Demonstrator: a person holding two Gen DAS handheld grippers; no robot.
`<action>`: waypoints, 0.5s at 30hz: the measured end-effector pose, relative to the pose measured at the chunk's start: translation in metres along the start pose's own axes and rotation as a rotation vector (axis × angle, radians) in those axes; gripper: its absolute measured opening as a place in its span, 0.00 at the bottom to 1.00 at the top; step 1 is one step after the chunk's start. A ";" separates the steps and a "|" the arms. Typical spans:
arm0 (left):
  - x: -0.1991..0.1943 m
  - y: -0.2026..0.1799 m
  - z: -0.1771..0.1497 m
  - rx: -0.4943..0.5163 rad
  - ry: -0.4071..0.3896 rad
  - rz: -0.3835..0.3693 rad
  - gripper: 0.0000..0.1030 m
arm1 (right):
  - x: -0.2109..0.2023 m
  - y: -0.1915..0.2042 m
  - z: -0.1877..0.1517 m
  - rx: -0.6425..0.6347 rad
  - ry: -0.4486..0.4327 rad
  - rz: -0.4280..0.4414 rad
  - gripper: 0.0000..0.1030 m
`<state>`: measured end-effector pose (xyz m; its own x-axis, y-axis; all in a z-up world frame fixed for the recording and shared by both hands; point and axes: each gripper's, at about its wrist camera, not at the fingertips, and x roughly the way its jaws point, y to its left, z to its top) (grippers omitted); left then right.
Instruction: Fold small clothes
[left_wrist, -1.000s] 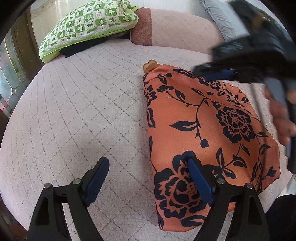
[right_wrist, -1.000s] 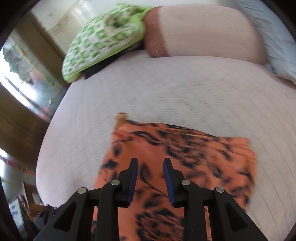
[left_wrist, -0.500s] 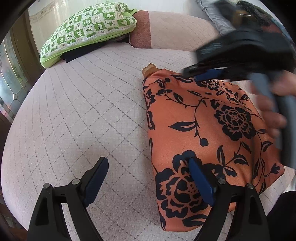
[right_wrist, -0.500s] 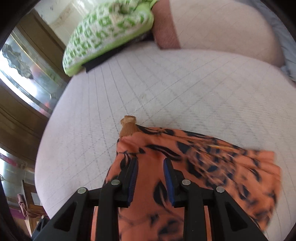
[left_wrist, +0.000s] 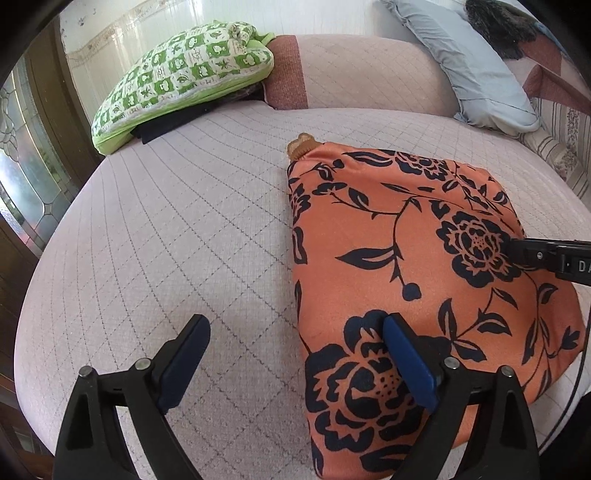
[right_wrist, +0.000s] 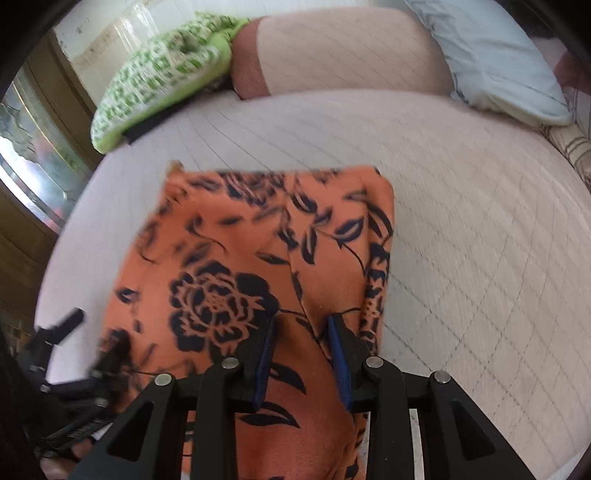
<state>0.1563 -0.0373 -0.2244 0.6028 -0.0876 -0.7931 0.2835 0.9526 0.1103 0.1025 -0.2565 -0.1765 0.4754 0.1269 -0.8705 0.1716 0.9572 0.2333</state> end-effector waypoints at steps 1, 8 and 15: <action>0.000 -0.001 -0.001 0.000 -0.007 0.012 0.95 | -0.004 -0.001 0.000 0.006 0.000 0.000 0.32; -0.015 0.000 -0.001 -0.031 0.003 0.047 0.95 | -0.070 -0.007 -0.013 0.015 -0.071 0.056 0.32; -0.085 0.002 0.009 -0.062 -0.135 0.039 0.95 | -0.145 -0.008 -0.043 -0.008 -0.198 0.074 0.32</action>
<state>0.1124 -0.0307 -0.1517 0.7088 -0.0845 -0.7004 0.2135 0.9720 0.0987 -0.0052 -0.2712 -0.0709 0.6472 0.1442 -0.7485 0.1235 0.9492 0.2896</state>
